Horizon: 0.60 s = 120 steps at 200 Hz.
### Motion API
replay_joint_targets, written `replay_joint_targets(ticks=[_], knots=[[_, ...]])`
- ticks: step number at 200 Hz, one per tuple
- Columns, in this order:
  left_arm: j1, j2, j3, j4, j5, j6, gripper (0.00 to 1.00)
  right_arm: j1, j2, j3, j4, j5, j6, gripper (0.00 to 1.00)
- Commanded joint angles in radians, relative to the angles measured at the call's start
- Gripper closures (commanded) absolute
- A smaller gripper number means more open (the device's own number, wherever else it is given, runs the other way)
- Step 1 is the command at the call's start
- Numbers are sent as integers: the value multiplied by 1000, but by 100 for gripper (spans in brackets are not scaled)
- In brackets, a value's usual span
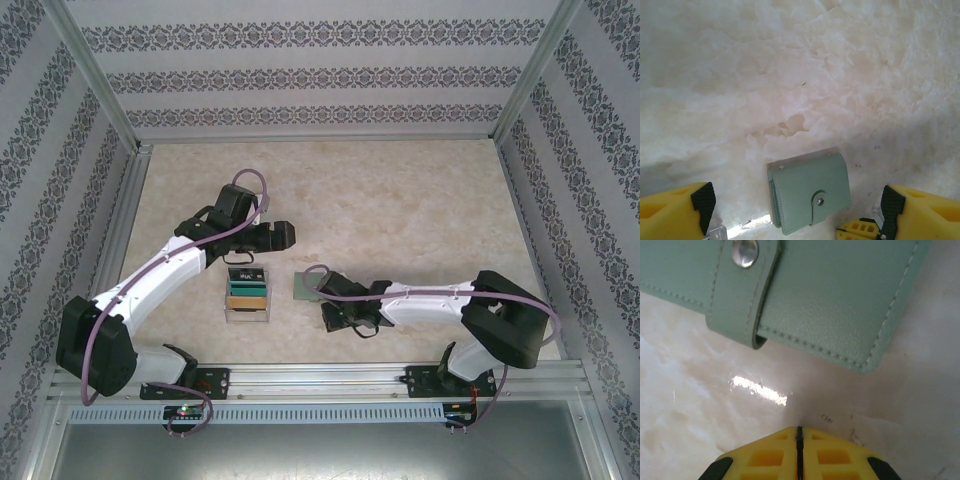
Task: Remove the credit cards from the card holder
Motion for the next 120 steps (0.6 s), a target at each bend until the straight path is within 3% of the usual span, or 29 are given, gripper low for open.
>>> replay_joint_targets(ticks=[1, 65, 120], knots=[[-15, 6, 35, 6, 10, 5, 11, -58, 17, 13, 53, 32, 1, 88], [-38, 67, 48, -6, 58, -11, 22, -226, 160, 165, 87, -44, -135, 92], [-62, 220, 77, 19, 110, -25, 36, -328, 209, 271, 47, -74, -197, 89]])
